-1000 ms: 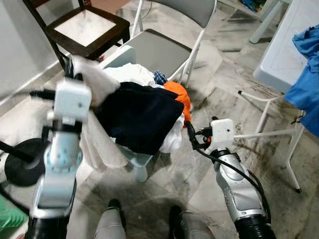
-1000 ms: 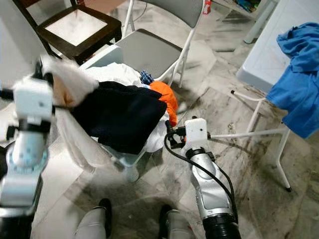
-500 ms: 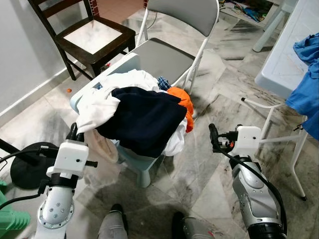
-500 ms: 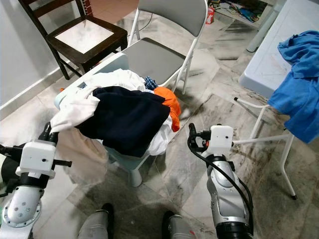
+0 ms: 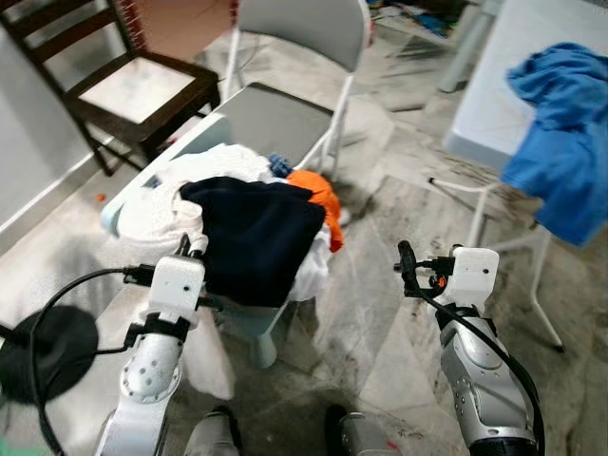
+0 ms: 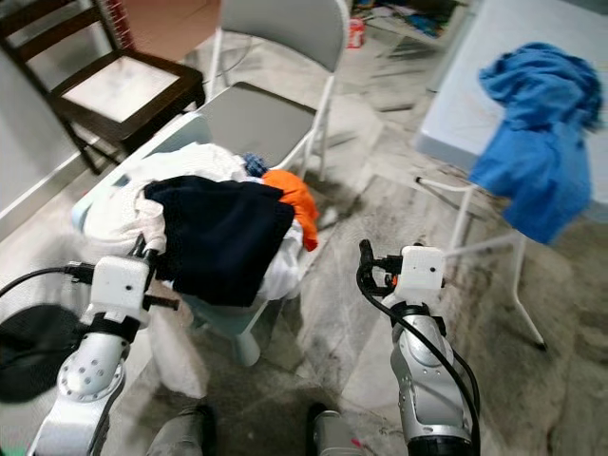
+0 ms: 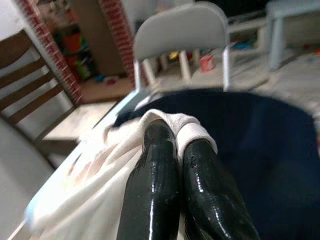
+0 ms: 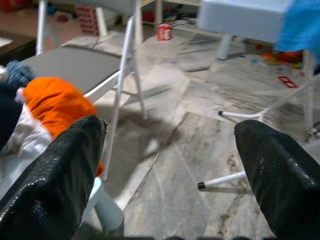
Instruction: Hang hanger
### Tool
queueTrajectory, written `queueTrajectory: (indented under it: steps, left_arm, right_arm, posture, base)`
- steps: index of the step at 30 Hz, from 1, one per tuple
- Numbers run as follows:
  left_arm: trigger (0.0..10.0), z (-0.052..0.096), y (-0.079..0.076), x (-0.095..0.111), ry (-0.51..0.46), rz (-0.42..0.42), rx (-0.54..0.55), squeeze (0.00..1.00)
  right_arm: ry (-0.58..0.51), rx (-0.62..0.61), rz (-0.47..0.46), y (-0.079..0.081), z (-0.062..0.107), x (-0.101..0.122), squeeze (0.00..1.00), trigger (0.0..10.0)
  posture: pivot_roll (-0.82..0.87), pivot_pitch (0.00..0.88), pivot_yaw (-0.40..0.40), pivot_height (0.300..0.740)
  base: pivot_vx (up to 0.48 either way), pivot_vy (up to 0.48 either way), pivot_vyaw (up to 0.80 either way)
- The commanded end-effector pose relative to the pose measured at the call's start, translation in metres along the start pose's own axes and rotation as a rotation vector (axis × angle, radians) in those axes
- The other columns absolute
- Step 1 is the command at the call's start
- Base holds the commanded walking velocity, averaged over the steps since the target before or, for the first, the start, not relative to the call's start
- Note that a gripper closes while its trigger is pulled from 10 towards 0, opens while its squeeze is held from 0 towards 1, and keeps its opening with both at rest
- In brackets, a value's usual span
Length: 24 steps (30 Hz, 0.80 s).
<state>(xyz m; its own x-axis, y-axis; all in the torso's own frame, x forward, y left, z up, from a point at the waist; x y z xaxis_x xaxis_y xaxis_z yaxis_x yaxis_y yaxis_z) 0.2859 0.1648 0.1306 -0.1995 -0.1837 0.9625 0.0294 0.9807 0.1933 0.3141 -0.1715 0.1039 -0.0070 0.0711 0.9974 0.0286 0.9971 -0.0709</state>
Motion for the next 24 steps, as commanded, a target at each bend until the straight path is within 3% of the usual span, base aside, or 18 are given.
queueTrajectory:
  steps: [1,5,13,24]
  left_arm:
    - [0.0,-0.001,-0.005,-0.003,0.014,0.015,-0.036,0.0]
    - [0.0,-0.011,-0.017,0.001,-0.007,0.047,-0.081,0.0]
    - [0.0,-0.015,-0.025,0.002,-0.014,0.093,-0.086,0.0]
    - [0.0,-0.014,-0.02,0.004,-0.027,0.096,-0.07,0.0]
  right_arm:
    - [0.003,-0.022,-0.006,-0.004,0.0,-0.001,0.0,10.0]
    - [0.0,-0.019,-0.011,-0.006,0.0,0.0,0.0,10.0]
    - [-0.008,0.023,0.02,-0.002,-0.003,0.003,0.0,10.0]
    - [-0.001,0.04,0.019,0.003,-0.005,0.002,0.0,10.0]
  posture:
    - [0.06,0.18,-0.006,0.74]
    - [0.05,0.181,-0.016,0.74]
    - [0.04,0.184,-0.034,0.74]
    - [0.06,0.19,-0.046,0.74]
  base:
    - [0.0,0.0,-0.61]
    - [0.0,0.0,-0.54]
    - [0.0,0.0,0.0]
    - [0.0,-0.45,0.0]
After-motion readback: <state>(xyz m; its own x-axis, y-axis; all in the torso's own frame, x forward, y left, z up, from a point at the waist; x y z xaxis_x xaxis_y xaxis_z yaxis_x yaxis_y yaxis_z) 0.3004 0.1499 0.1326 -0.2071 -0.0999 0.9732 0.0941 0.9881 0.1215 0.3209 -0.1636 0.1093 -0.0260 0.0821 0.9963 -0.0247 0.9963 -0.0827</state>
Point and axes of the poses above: a point about 5 cm out from each wrist's last joint towards the gripper, its own z axis pointing back from the gripper into the wrist, its own x axis along the axis of the wrist's last joint, y = z × x, the point moved 2 cm from there along -z, pointing out of the wrist towards the gripper, and after that the axes turned 7 degrees about z, right-handed, at the moved point
